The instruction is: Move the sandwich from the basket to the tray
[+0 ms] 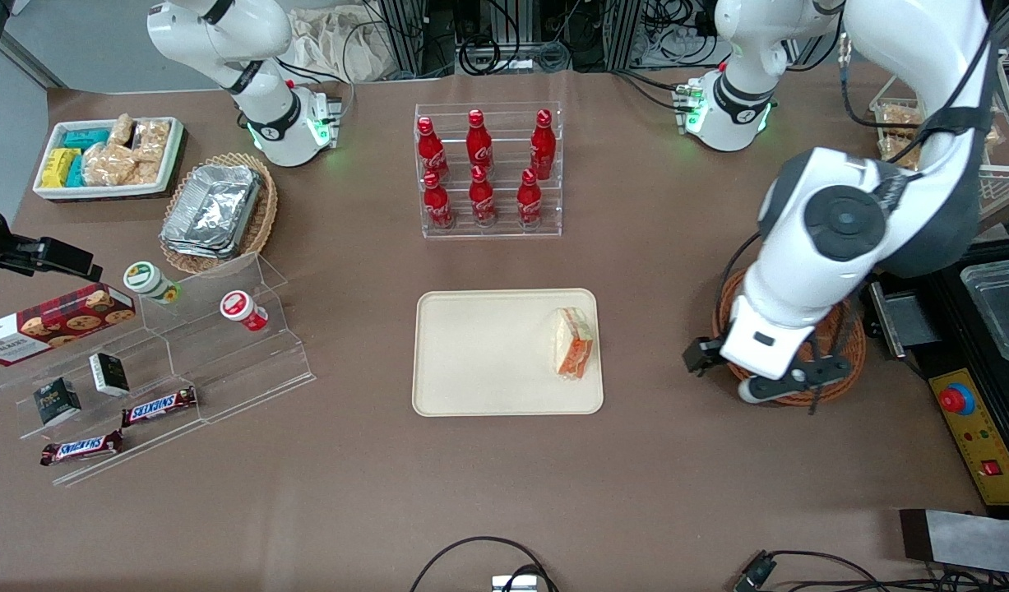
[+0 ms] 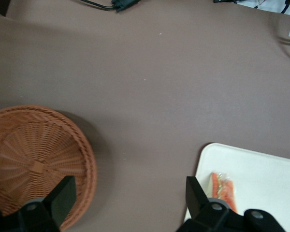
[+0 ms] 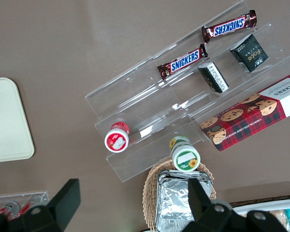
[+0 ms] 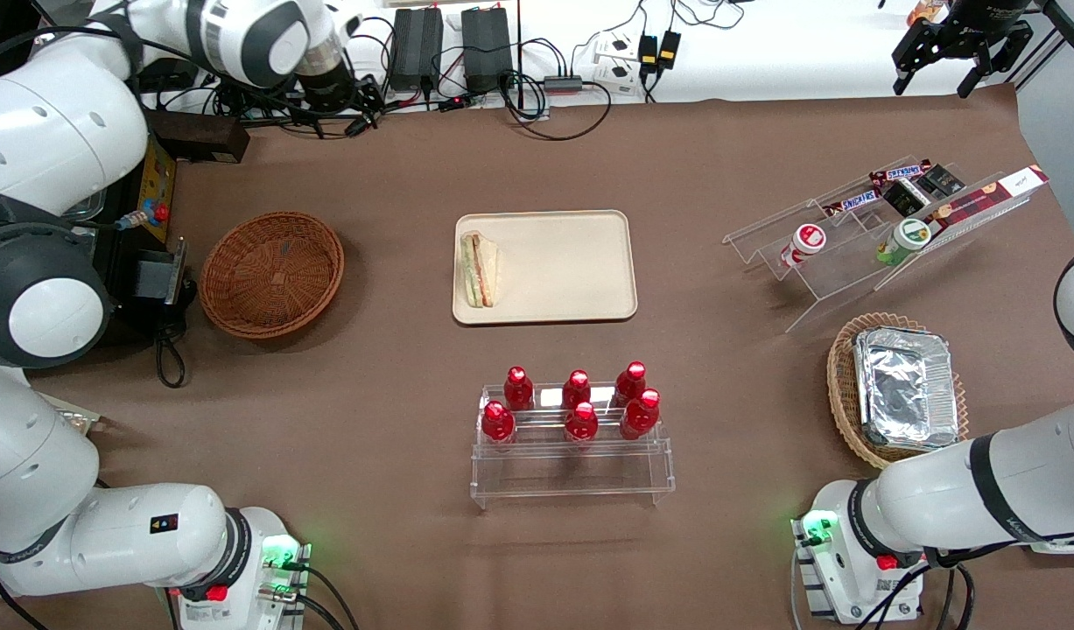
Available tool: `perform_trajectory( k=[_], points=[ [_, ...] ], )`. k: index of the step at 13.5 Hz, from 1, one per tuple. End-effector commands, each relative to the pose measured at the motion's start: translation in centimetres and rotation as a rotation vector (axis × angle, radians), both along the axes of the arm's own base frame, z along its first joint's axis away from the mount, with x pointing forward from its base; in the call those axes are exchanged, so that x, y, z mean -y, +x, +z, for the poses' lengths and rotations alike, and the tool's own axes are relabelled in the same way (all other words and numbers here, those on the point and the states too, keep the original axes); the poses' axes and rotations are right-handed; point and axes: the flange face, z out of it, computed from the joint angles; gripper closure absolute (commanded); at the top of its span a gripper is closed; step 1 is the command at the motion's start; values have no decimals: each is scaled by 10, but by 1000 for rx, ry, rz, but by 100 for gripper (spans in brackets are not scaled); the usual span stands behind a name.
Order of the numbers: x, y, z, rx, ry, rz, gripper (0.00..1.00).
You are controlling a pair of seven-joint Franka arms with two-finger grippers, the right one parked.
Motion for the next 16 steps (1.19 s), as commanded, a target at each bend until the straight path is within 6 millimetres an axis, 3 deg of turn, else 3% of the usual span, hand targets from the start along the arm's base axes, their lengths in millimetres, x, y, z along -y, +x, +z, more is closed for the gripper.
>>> perform_trajectory(
  k=[1, 5, 8, 10, 15, 16],
  points=[
    [-31, -13, 26, -25, -8, -60, 0],
    [-85, -22, 59, -27, -47, -112, 0],
    [-116, -38, 89, -44, -36, -156, 0],
    [-130, -56, 111, -76, -21, -195, 0],
    [-136, -90, 158, -94, 0, -196, 0],
    [-144, -96, 165, -95, -5, -179, 0]
  ],
)
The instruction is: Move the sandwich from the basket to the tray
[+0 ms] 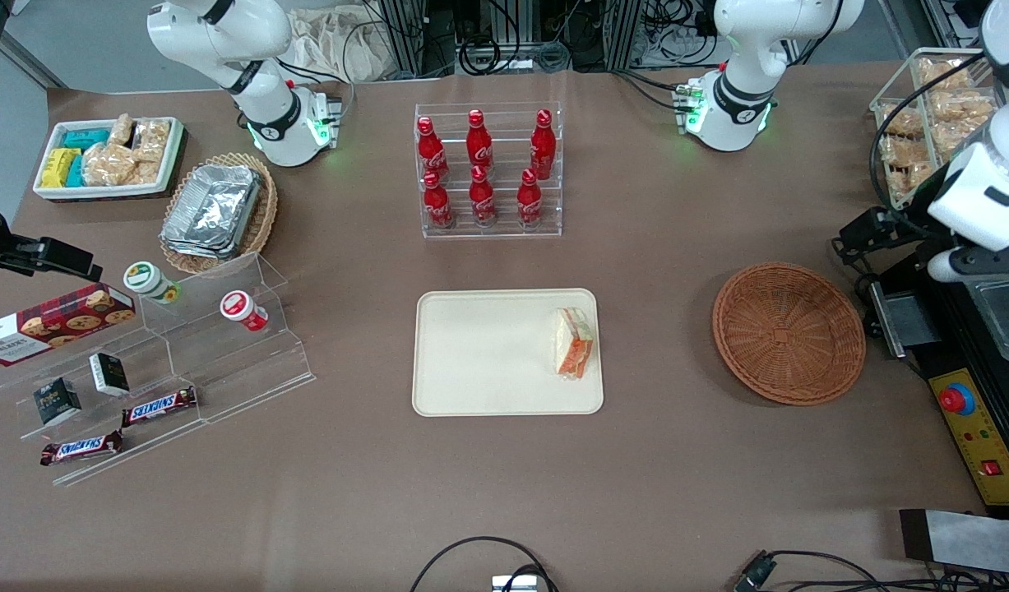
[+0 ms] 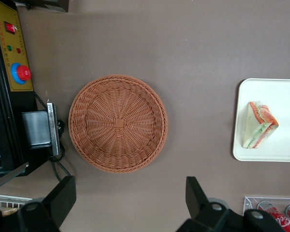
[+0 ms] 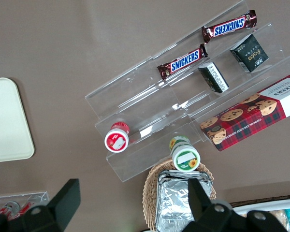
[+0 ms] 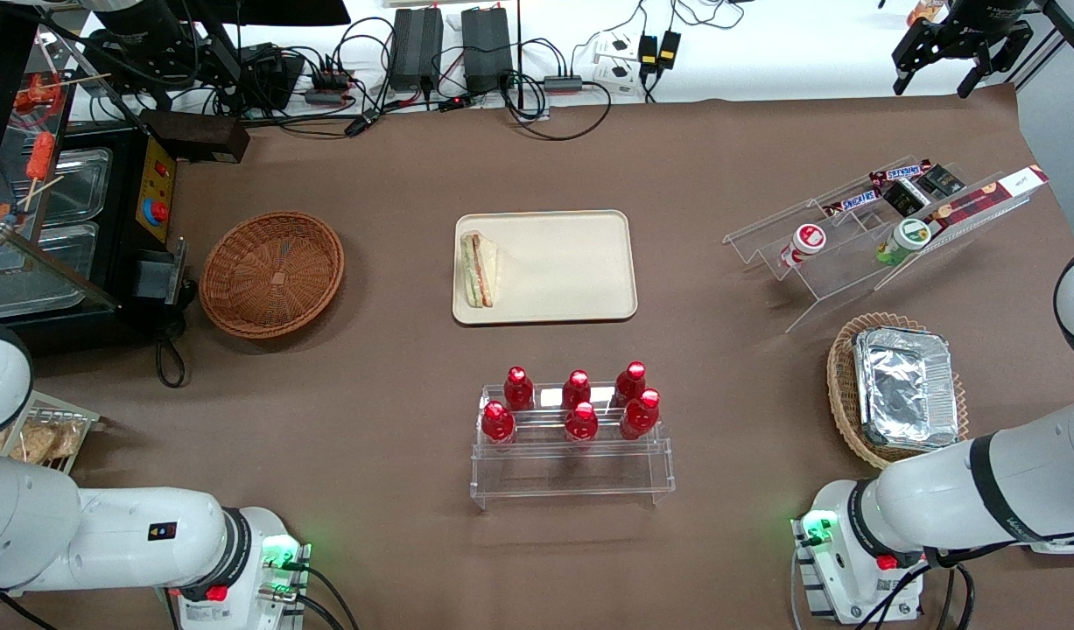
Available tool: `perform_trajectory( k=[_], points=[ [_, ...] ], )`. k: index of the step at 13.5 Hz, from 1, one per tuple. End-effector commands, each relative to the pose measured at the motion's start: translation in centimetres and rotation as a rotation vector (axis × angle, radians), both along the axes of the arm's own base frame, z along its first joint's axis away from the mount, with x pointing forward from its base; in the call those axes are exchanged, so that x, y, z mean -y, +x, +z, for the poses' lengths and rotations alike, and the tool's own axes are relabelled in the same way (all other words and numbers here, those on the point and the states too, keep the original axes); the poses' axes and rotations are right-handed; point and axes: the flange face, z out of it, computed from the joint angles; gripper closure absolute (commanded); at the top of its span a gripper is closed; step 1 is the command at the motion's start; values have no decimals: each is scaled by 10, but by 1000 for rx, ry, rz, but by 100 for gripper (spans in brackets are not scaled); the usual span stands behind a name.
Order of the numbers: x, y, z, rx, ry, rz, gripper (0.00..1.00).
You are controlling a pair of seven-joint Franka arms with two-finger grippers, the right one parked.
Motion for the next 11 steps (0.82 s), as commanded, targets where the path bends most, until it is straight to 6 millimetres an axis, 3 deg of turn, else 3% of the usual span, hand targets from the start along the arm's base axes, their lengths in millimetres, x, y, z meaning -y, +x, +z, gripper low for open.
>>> perform_trajectory(
  k=[1, 3, 11],
  points=[
    [-18, -17, 21, -7, -12, 19, 0],
    [-18, -24, 33, 12, 6, 19, 0],
    [-16, -31, 37, 6, 0, 22, 0]
  ],
)
